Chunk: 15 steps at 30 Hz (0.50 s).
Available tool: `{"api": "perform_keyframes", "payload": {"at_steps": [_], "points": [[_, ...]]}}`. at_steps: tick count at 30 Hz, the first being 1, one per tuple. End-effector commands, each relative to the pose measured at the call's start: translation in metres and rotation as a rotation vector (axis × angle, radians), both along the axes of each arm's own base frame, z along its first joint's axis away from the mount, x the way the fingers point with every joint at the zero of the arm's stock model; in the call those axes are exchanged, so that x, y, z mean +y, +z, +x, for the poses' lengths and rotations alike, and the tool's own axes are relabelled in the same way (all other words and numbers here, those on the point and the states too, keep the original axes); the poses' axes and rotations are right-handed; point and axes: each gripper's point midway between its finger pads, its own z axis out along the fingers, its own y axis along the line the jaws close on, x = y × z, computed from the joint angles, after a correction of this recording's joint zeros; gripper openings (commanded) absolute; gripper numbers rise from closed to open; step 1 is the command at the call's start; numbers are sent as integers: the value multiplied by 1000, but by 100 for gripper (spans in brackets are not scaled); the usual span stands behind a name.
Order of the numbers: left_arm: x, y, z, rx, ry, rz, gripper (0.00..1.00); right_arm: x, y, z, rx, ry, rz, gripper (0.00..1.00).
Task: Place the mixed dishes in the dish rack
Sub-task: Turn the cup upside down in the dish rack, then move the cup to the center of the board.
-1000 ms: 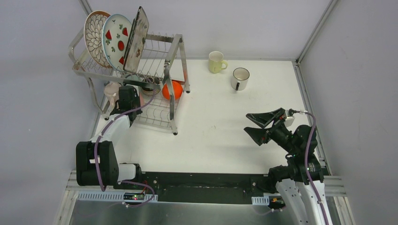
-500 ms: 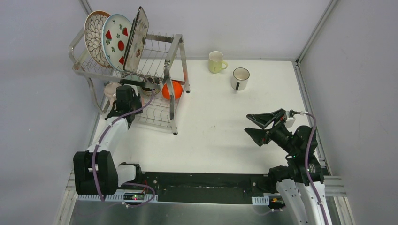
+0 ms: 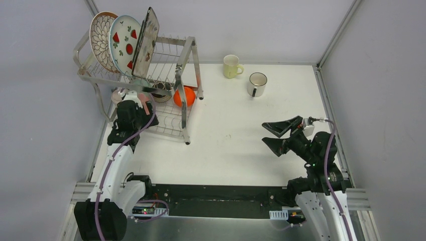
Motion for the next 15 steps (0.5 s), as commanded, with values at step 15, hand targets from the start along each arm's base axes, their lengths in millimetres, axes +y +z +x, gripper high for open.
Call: {"api": "perform_keyframes", "payload": {"at_steps": [15], "points": [[-66,-7,-72,135,43,-567,99,-17,1,23,7,-93,-187,100]]}}
